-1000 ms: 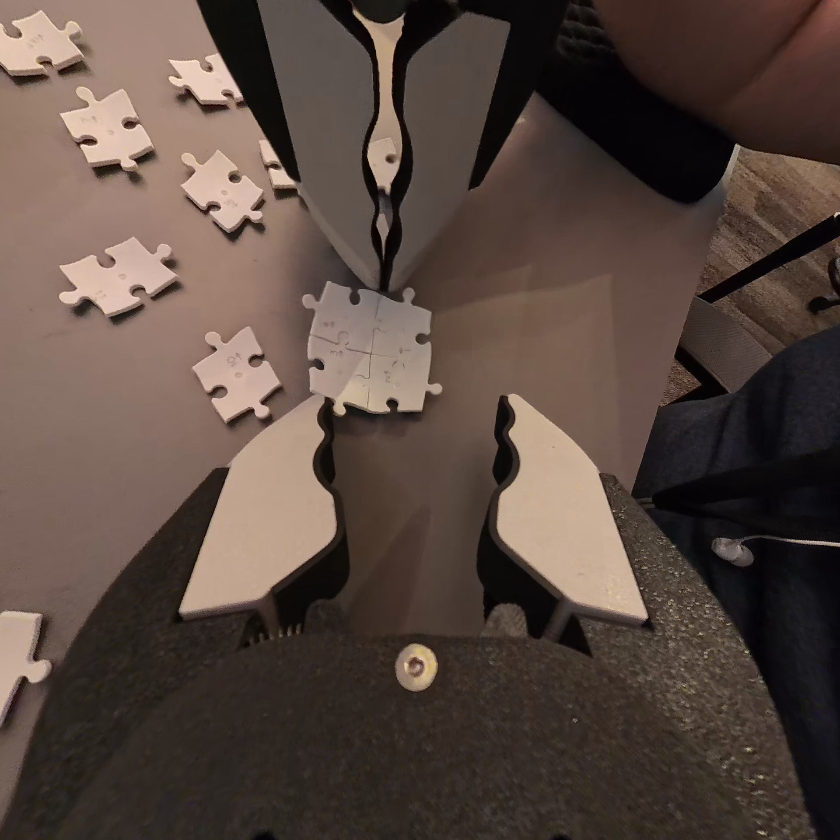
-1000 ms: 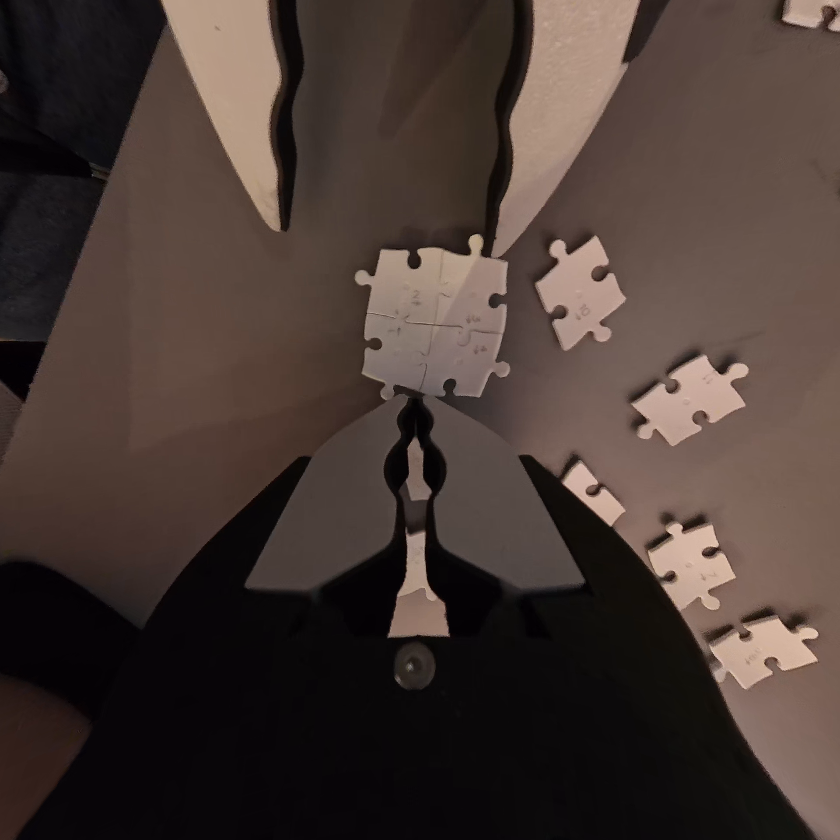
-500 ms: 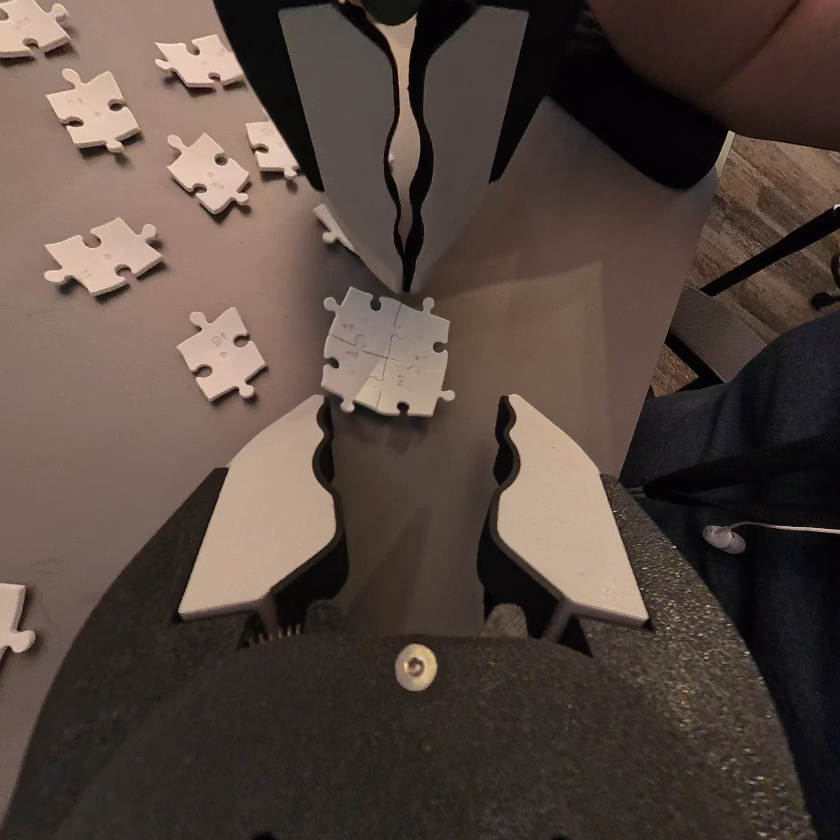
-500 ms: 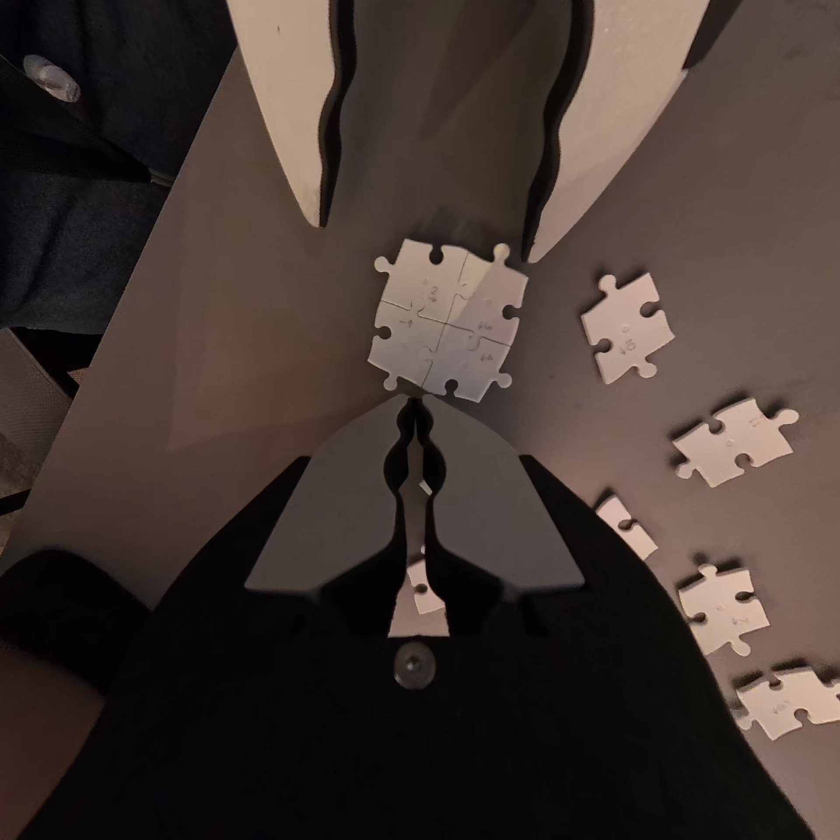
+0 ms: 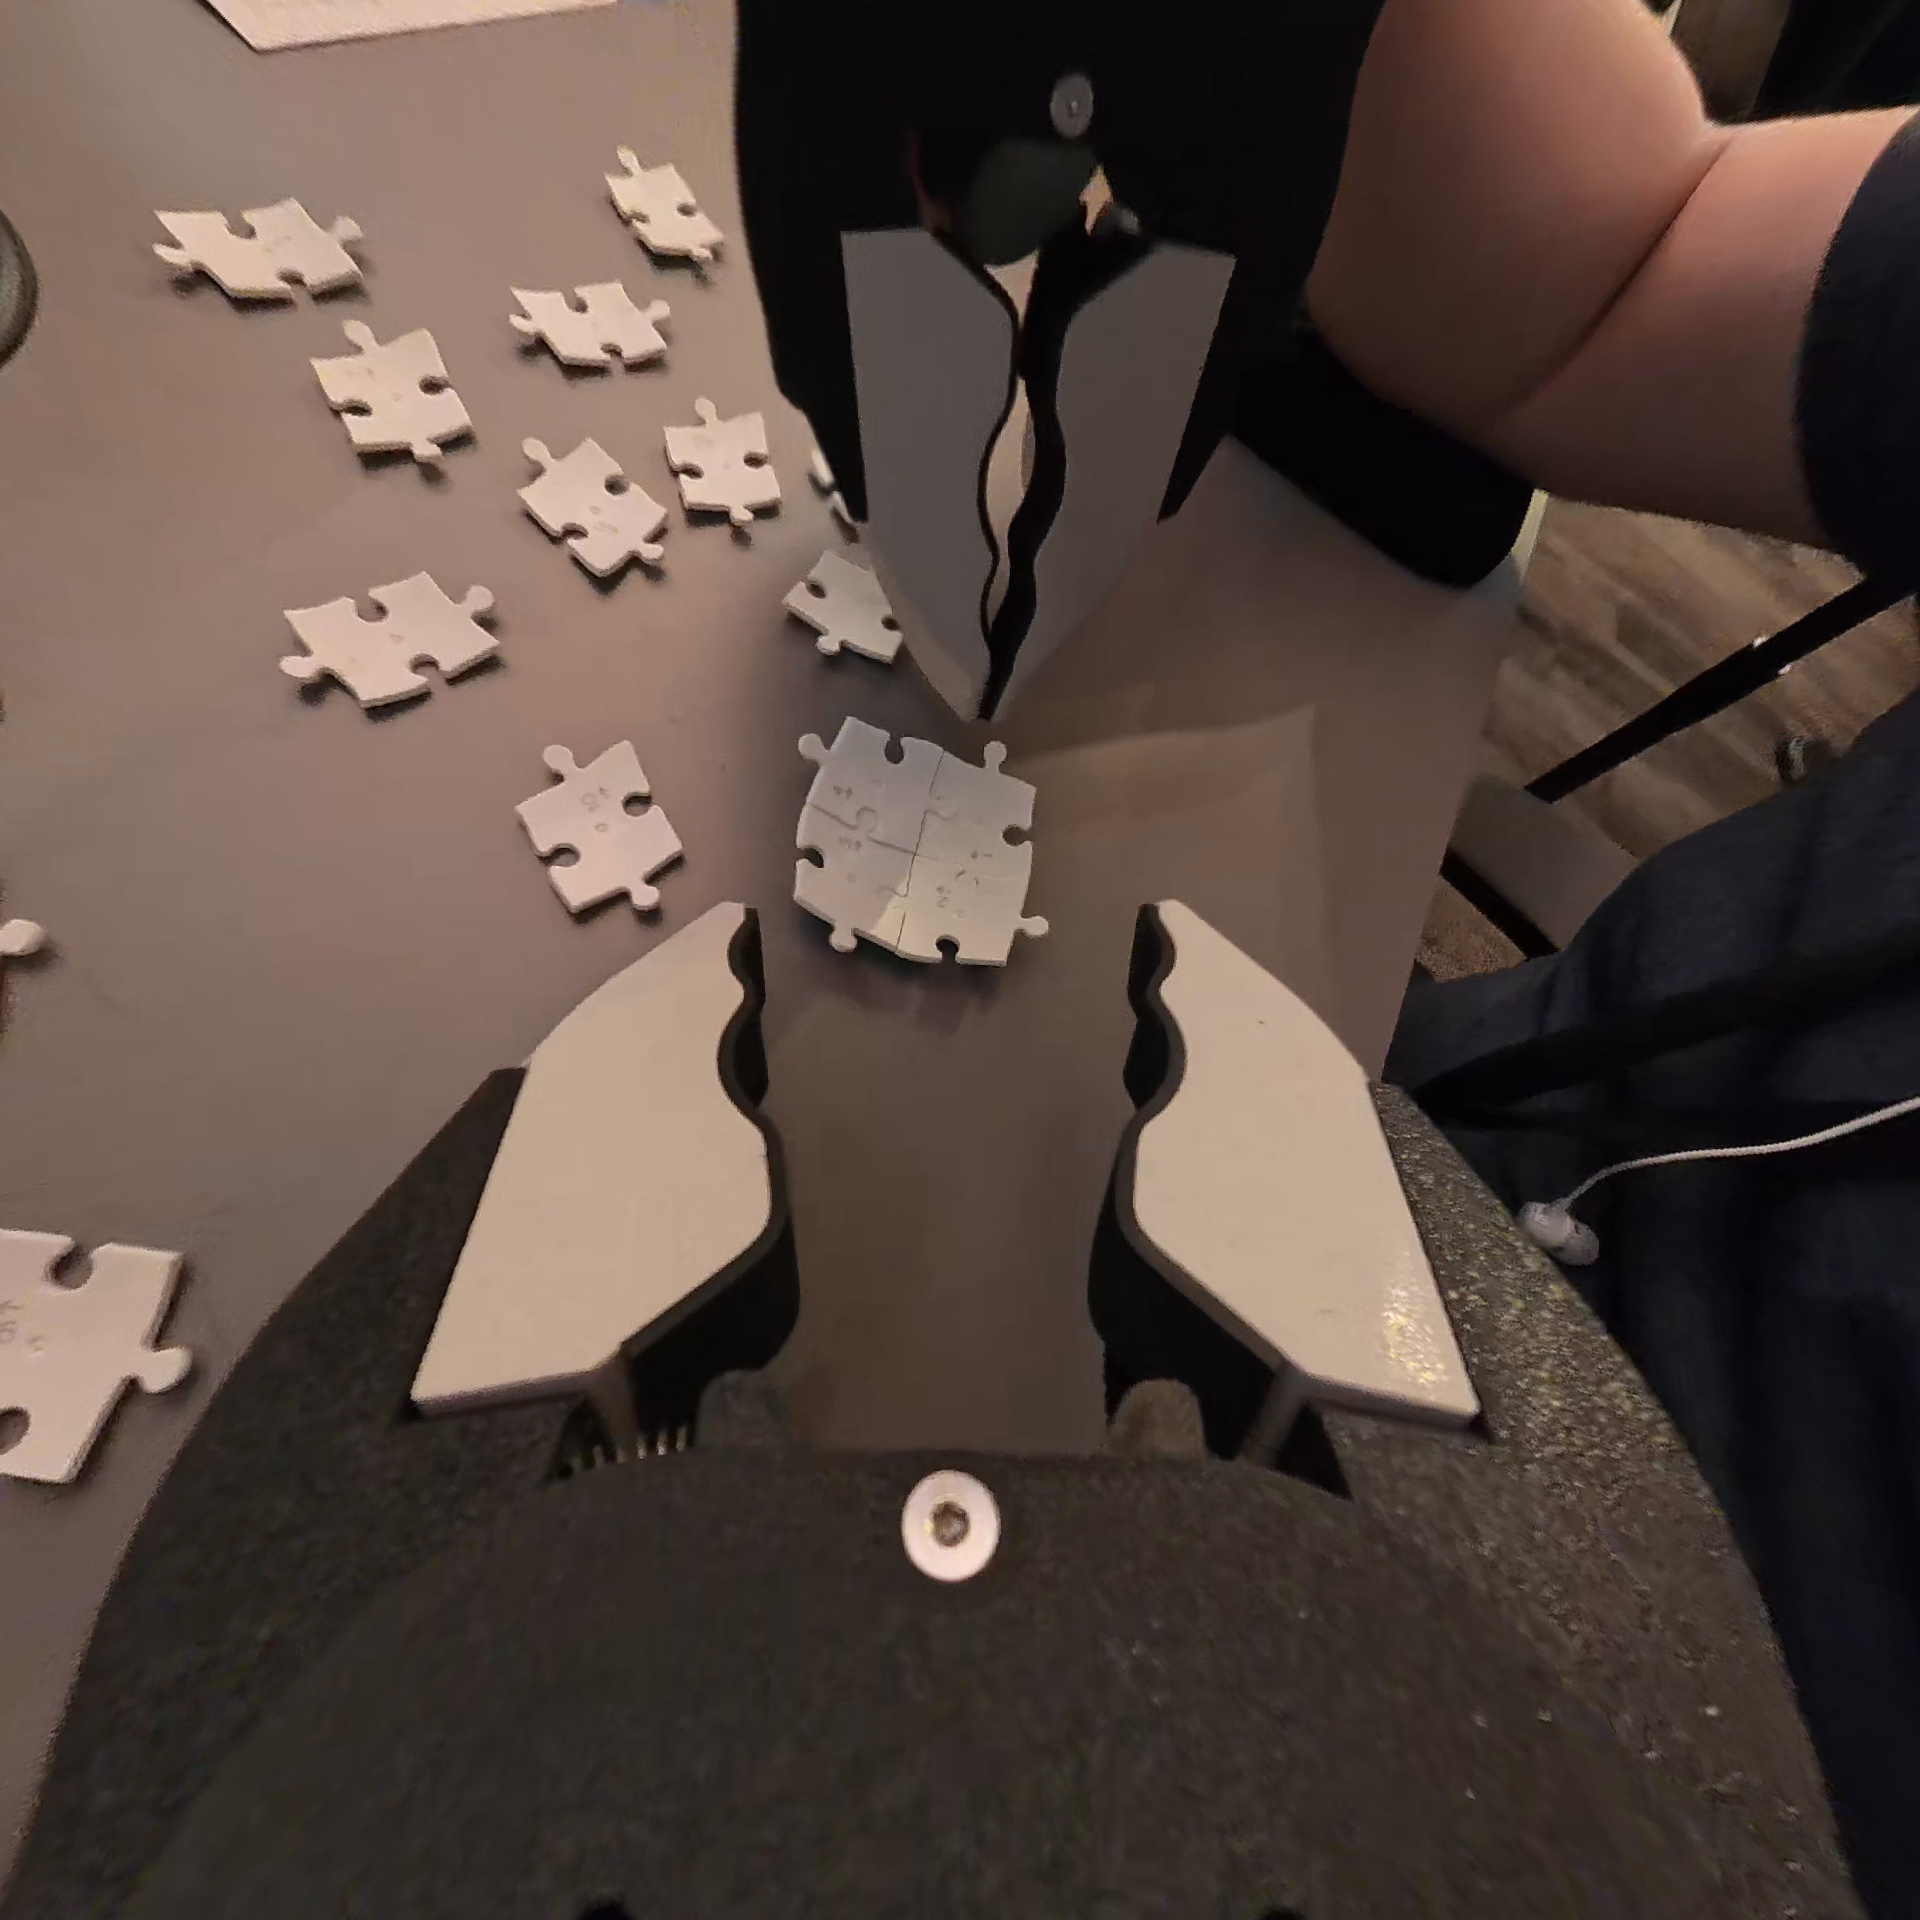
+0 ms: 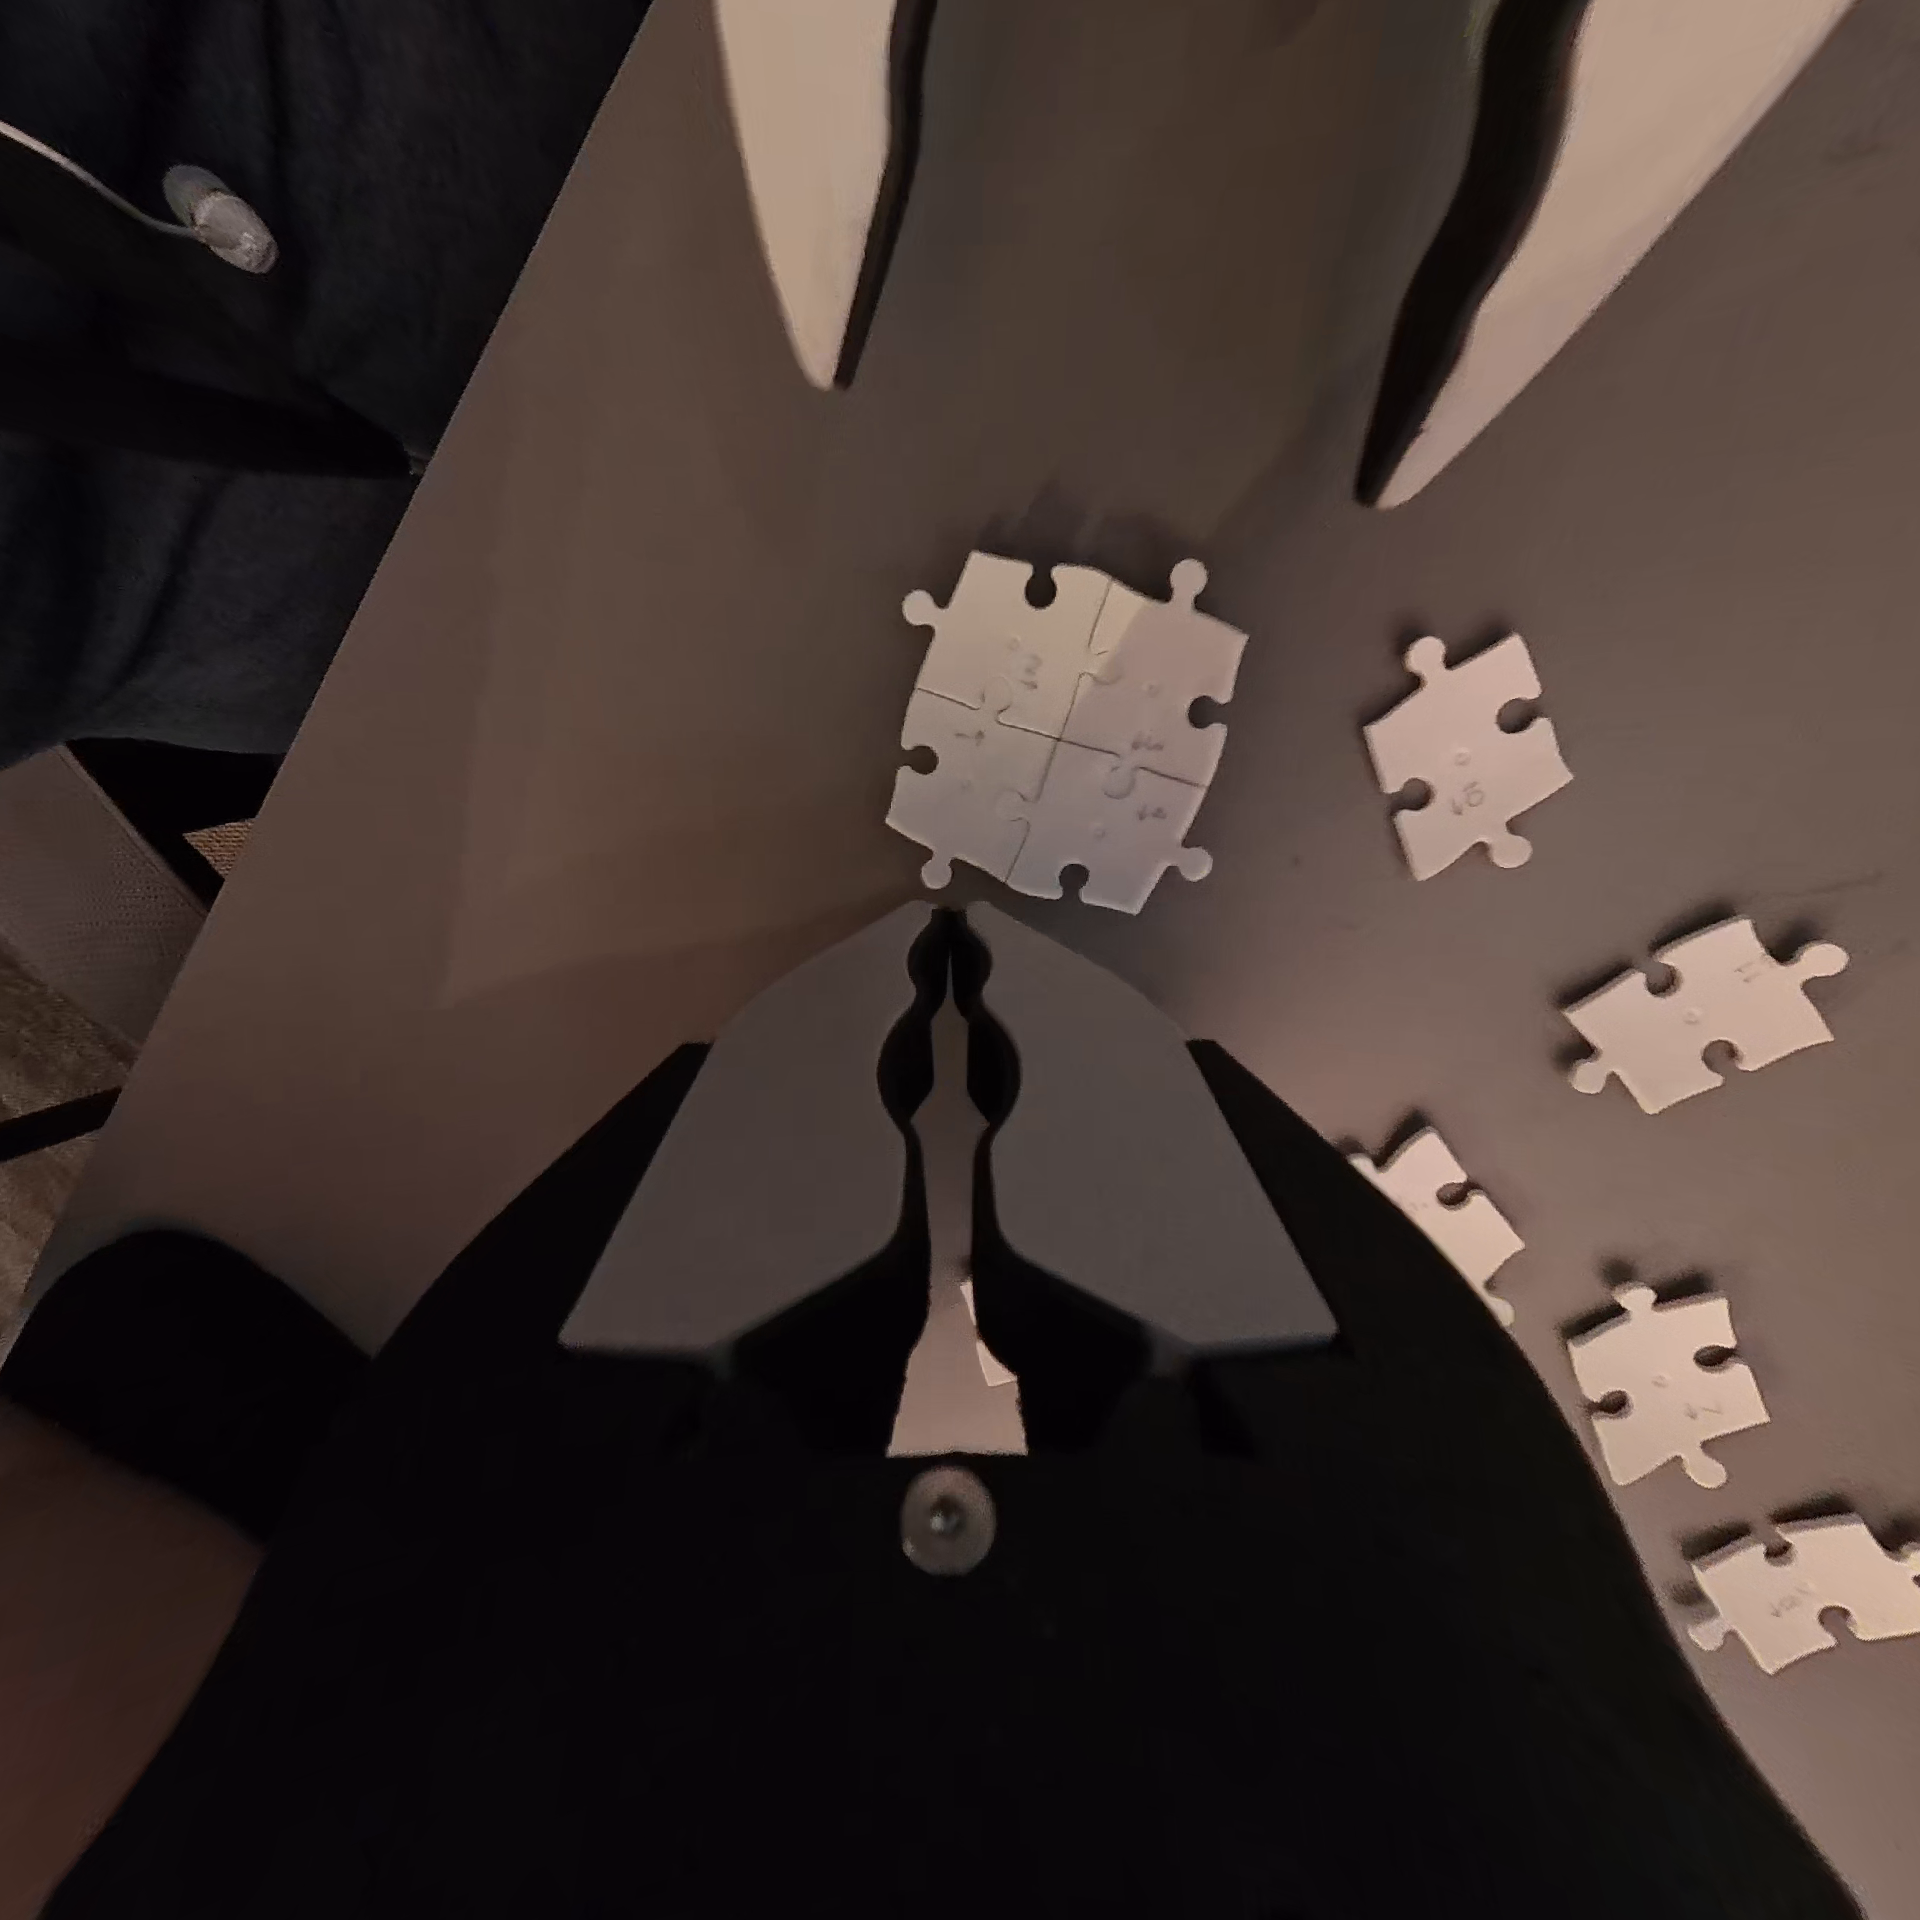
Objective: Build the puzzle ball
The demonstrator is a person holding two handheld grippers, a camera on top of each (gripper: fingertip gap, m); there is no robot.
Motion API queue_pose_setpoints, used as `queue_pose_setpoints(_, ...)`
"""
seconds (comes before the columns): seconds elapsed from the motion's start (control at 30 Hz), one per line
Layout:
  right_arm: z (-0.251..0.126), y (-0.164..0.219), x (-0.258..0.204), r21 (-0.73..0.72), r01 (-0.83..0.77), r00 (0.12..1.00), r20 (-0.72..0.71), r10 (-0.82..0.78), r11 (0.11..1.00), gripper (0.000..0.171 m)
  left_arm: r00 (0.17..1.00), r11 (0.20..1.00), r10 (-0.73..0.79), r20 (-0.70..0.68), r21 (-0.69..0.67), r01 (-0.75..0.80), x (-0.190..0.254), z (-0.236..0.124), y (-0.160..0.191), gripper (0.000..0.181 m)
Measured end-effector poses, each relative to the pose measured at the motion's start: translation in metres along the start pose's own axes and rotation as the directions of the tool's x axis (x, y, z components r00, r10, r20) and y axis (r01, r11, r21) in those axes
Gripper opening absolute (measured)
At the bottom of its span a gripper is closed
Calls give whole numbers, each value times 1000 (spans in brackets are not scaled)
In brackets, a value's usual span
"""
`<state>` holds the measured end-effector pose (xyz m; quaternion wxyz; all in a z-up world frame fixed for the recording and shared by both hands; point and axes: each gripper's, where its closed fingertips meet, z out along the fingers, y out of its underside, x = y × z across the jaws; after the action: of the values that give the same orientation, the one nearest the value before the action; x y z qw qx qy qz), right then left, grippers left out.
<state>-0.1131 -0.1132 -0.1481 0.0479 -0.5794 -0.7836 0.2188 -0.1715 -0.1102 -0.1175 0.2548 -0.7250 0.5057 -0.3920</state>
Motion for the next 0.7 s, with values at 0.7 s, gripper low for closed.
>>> queue_pose_setpoints(0.7,-32,-22,31,269,25,987,-157,19,963,1,961,847,-135,243,531,-16,-103,-64,-156,79)
